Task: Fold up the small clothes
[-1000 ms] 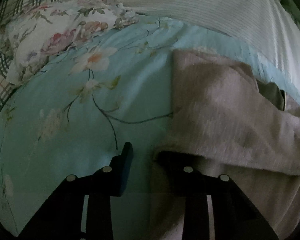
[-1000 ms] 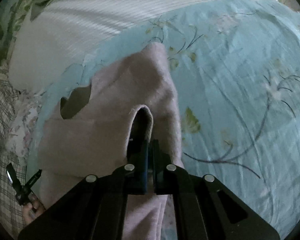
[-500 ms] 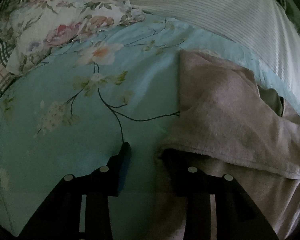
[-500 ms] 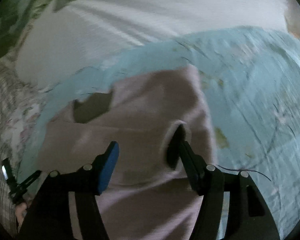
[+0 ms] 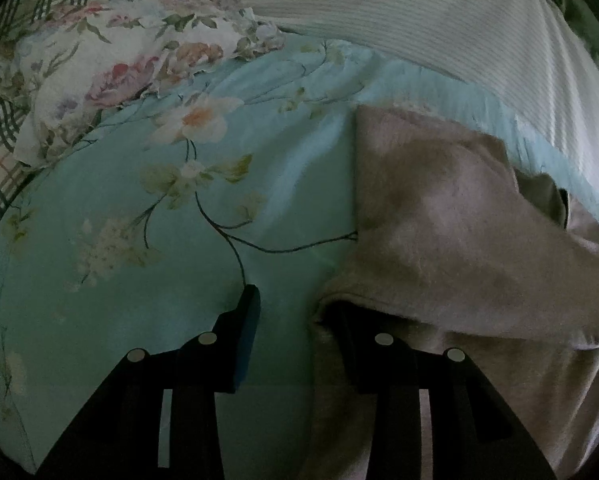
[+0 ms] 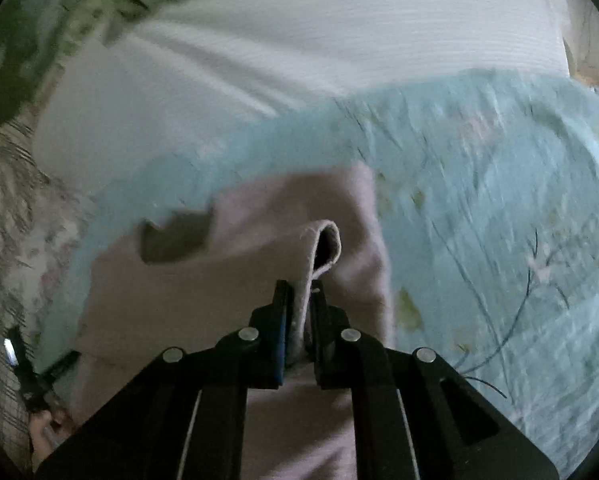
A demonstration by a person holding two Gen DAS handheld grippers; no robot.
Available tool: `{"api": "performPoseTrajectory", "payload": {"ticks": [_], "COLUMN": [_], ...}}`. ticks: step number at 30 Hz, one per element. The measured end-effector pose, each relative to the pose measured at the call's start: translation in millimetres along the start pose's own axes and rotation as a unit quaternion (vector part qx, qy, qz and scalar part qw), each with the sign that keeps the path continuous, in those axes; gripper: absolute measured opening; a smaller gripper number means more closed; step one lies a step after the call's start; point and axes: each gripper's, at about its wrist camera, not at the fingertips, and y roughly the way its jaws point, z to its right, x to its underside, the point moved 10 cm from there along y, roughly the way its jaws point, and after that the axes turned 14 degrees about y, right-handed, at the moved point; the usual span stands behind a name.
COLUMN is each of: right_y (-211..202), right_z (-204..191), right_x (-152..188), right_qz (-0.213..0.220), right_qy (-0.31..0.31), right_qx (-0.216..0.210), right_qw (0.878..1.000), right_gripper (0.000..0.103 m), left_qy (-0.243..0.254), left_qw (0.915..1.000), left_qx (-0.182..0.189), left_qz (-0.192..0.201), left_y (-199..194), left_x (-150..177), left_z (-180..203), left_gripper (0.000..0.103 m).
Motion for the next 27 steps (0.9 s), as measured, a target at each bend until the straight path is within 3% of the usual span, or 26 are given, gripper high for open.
{"api": "performPoseTrajectory", "payload": {"ticks": [3, 5, 7, 9, 12, 16, 19, 21, 22, 23, 24, 25, 27], "right_y": [24.2, 23.0, 10.6, -12.0, -31.9, -5.9, 18.9, 41.9, 48.8, 53.0, 52.3, 49.7, 39.0], "right_z": [19.2, 25.3, 27.6, 22.2, 0.7, -48.0, -55.0, -38.9, -29.2, -16.8, -7.1, 0.6, 15.1], "right_x": [21.7, 26.0, 20.8, 11.1, 4.8, 25.3, 39.2, 44.7, 43.5, 40.7, 36.1, 32.8, 24.3], "right_qz": [-0.04, -0.037, -0.015, 0.029, 0.067, 0.001, -0.038, -0.061, -0.063, -0.059, -0.051, -0.047, -0.033], "right_qy": [-0.006, -0.002, 0.013, 0.018, -0.001, -0.036, -0.051, -0.039, -0.033, -0.028, -0.022, -0.018, -0.005], "right_qx": [0.04, 0.048, 0.055, 0.058, 0.034, -0.035, -0.042, -0.011, 0.004, 0.019, 0.022, 0.032, 0.048], "right_qw": [0.998, 0.998, 0.998, 0.998, 0.997, 0.999, 0.997, 0.997, 0.997, 0.998, 0.998, 0.998, 0.998], "right_gripper": [0.011, 0.014, 0.023, 0.039, 0.04, 0.04, 0.04, 0.04, 0.039, 0.031, 0.013, 0.005, 0.003], "left_qy": [0.002, 0.003, 0.006, 0.011, 0.01, 0.013, 0.032, 0.047, 0.053, 0.055, 0.057, 0.059, 0.067], "left_qw": [1.0, 1.0, 0.9999, 0.9997, 0.9995, 0.9937, 0.9896, 0.9875, 0.9876, 0.9885, 0.9894, 0.9885, 0.9877], "left_qx": [-0.007, -0.004, 0.005, 0.011, 0.031, 0.103, 0.13, 0.143, 0.144, 0.14, 0.134, 0.138, 0.141], "left_qz": [0.0, -0.005, -0.011, -0.017, 0.001, 0.04, 0.053, 0.047, 0.029, 0.014, -0.003, -0.017, -0.007], "left_y": [-0.3, -1.9, -5.3, -11.3, -30.7, -49.4, -46.0, -32.2, -18.1, -7.8, 3.5, 14.7, 12.5], "left_x": [0.7, 2.8, 6.9, 11.8, 8.8, -18.4, -37.9, -45.3, -44.4, -41.9, -37.4, -31.6, -29.4], "left_z": [2.5, 1.9, -0.1, -3.4, -7.1, 19.2, 46.5, 62.5, 68.4, 68.9, 68.5, 68.2, 69.0], "left_gripper": [0.039, 0.039, 0.041, 0.041, 0.039, 0.039, 0.039, 0.039, 0.039, 0.039, 0.039, 0.04, 0.04]}}
